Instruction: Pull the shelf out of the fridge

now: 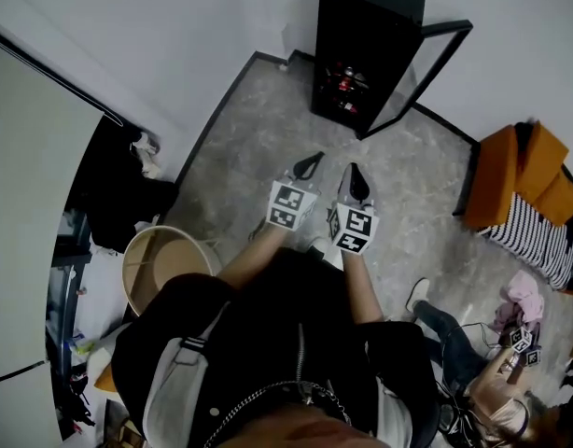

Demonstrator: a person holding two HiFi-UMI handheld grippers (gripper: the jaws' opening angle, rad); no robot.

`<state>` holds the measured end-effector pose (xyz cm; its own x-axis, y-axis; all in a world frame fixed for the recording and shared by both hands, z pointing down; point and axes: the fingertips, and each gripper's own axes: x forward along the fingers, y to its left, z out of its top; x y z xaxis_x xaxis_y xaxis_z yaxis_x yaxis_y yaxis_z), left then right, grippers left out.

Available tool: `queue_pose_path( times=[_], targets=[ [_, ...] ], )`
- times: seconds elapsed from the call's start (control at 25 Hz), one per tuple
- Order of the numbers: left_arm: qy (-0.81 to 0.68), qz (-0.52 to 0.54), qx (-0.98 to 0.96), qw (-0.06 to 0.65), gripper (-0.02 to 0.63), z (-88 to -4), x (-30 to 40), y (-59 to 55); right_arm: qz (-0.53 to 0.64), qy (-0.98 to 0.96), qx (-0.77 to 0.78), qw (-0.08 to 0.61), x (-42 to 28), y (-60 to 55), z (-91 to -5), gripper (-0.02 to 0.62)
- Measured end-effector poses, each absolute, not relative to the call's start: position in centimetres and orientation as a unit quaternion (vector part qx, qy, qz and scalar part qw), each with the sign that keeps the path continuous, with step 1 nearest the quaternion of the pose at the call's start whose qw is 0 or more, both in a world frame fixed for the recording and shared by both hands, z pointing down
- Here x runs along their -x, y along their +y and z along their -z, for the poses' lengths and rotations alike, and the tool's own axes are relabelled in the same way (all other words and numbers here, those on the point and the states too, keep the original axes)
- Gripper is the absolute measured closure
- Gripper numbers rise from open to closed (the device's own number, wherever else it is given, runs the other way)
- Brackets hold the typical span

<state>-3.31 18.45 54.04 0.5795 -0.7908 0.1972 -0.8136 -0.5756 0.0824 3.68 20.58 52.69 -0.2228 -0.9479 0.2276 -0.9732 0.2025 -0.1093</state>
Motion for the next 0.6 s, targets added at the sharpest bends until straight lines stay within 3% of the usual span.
queue_pose_path(
  times=[0.6],
  targets=[
    [-0.471,-0.084,-0.872,0.101,0.597,-55.5,-0.7,13.1,-0.148,-0.771,-0.617,0.06,-8.9,16.1,-54.7,0.592]
  ],
)
